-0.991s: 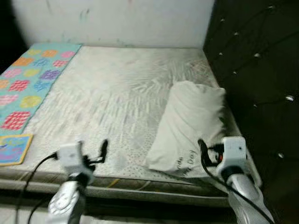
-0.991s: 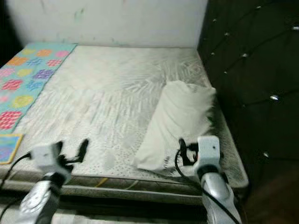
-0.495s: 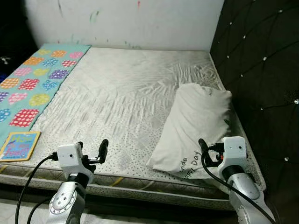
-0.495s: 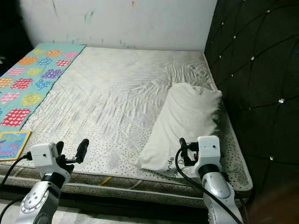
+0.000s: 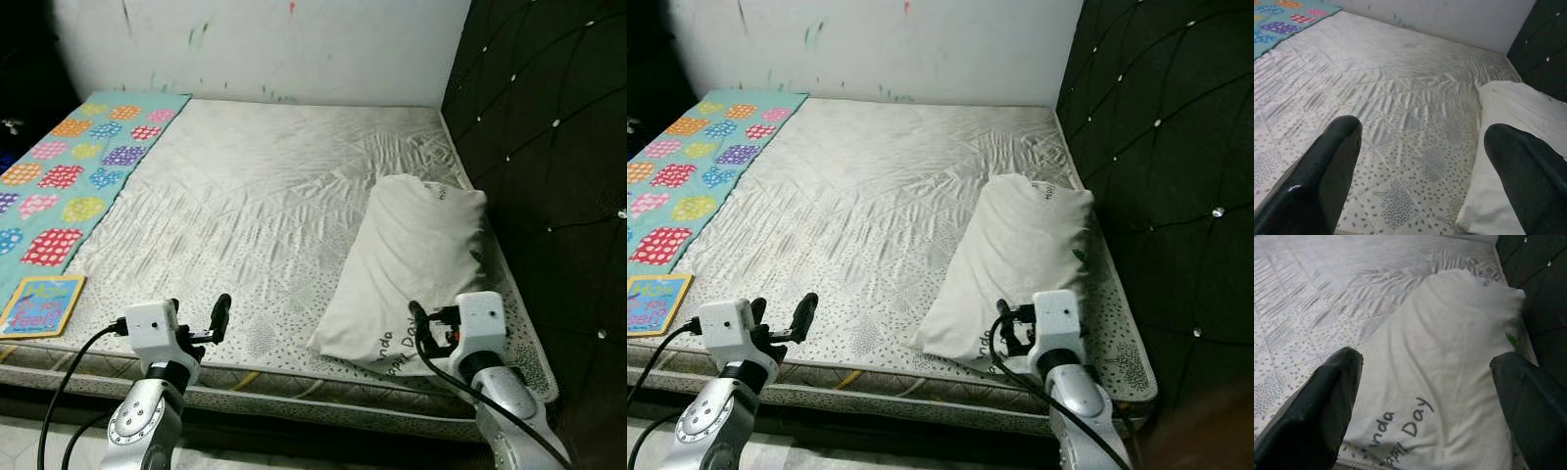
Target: Clean up the room
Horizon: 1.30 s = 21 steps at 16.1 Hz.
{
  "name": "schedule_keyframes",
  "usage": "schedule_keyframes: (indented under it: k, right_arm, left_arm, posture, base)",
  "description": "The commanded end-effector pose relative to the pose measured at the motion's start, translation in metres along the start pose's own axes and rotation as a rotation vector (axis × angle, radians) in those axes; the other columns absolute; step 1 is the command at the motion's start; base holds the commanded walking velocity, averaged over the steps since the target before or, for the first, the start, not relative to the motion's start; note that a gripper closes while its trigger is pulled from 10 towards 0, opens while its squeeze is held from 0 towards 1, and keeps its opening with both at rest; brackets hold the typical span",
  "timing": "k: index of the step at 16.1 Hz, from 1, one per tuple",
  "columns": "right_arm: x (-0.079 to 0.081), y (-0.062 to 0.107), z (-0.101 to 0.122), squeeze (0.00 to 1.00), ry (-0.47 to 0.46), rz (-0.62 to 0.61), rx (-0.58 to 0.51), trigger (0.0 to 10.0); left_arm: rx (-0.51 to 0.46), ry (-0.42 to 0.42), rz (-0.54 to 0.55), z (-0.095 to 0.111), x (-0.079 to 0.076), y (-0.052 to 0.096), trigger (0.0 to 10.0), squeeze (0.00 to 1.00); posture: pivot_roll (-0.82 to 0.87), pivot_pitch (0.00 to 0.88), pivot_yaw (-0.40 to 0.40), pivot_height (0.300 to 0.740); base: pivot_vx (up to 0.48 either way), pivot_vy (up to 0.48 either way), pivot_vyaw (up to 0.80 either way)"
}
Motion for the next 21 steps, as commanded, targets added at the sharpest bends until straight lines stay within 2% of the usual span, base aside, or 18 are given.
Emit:
schedule_keyframes:
  k: [1, 4, 8, 11, 15, 21]
  right_arm:
    - [-0.001, -0.001, -0.001, 0.00, 0.007, 0.002, 0.009, 10.0]
    - [0.000, -0.002, -0.001, 0.00, 0.011, 0.008, 0.012, 10.0]
    - [-0.003, -0.004, -0.001, 0.00, 0.014, -0.017, 0.014, 10.0]
    - [-0.003, -0.003, -0.001, 0.00, 0.015, -0.018, 0.014, 10.0]
    - [-0.003, -0.004, -0.001, 0.00, 0.016, -0.013, 0.016, 10.0]
    - [-0.003, -0.004, -0.001, 0.00, 0.017, -0.015, 0.016, 10.0]
  left_arm:
    - [0.021, -0.010, 0.001, -0.003, 0.001, -0.001, 10.0, 0.00]
    - [0.042, -0.019, -0.004, -0.007, 0.001, -0.004, 10.0, 0.00]
    - [0.032, -0.022, -0.041, -0.003, -0.008, -0.014, 10.0, 0.00]
    - [0.031, 0.011, -0.039, -0.005, -0.011, -0.014, 10.0, 0.00]
    - [0.034, 0.008, -0.035, -0.006, -0.010, -0.015, 10.0, 0.00]
    - [0.037, 0.007, -0.040, -0.007, -0.011, -0.015, 10.0, 0.00]
  posture:
    - [-0.08, 0.000, 0.021, 0.740]
    - [-0.08, 0.000, 0.020, 0.740]
    - [-0.09, 0.000, 0.022, 0.740]
    - [-0.09, 0.000, 0.024, 0.740]
    - [-0.09, 0.000, 0.022, 0.740]
    - [-0.09, 0.000, 0.022, 0.740]
  base:
    - [0.000, 0.000, 0.00]
    - [0.000, 0.000, 0.00]
    - [0.000, -0.064, -0.12]
    - [0.000, -0.181, -0.30]
    - [0.000, 0.000, 0.00]
    - [0.000, -0.367, 0.00]
Point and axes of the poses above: a point about 5 cm out from each wrist's last joint towards the gripper, its own y axis pointing back from the gripper into the wrist, its own z axis along the axis of the wrist's last joint, x = y × z, the point moved 4 cm from there along -y, pointing out of the wrist towards the gripper, and after that the axes turned 10 degrees about y, right-handed, at the moved point
